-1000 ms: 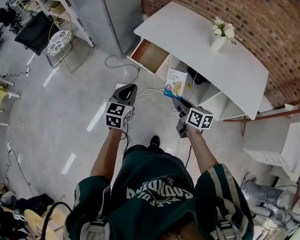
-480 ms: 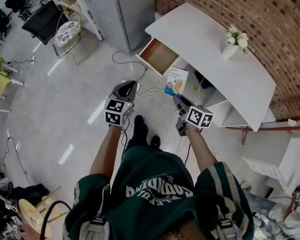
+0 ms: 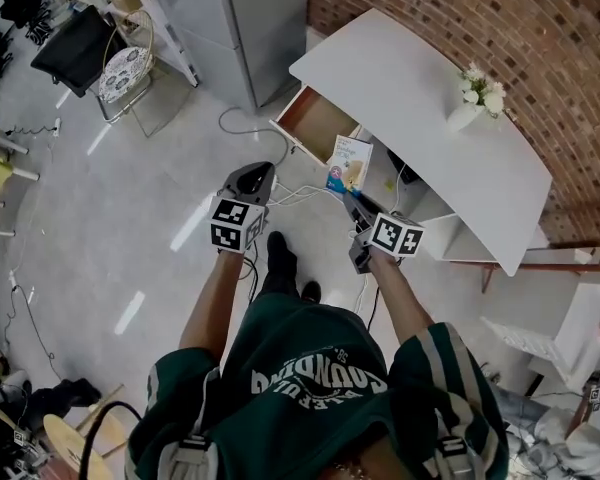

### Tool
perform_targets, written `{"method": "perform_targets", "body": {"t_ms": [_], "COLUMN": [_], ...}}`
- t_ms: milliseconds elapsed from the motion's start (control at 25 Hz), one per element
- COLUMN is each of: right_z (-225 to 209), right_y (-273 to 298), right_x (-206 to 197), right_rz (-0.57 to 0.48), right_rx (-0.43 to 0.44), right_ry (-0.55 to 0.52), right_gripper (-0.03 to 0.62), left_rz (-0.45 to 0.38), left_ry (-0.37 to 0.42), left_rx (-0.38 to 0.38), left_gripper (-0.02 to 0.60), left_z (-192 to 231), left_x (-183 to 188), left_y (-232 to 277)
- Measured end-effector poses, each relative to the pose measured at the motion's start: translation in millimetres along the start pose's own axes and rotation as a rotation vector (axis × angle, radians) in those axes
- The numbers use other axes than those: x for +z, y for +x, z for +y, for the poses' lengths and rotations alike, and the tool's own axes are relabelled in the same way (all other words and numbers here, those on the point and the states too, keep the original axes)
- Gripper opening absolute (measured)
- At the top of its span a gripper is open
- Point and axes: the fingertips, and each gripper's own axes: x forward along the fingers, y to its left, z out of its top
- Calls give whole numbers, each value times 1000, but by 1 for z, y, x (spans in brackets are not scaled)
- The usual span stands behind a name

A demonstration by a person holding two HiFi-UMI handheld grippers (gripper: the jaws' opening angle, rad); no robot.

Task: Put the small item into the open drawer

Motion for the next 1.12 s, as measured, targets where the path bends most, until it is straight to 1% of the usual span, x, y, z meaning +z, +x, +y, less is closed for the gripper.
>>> {"method": "perform_targets", "body": {"t_ms": [360,640,800,1120], "right_z": [-5,-3,-3,-14], "right_y": [70,118,135,153], "right_x": [30,35,35,32], "right_rz": [20,29,18,18], "right_rx": [-54,-94,-111,-149], "right_ry": [29,55,76,105], "right_gripper": [110,110,110,110], "left_rz": [36,62,82,98], "left_ry": [-35,-38,-34,-40], "left_rx": [-85,-159,-194,-229], "left_gripper": [17,17,17,17], "left_z": [58,97,109,119], "left_x": [2,3,0,-8], "left_y": [61,93,104,125]}}
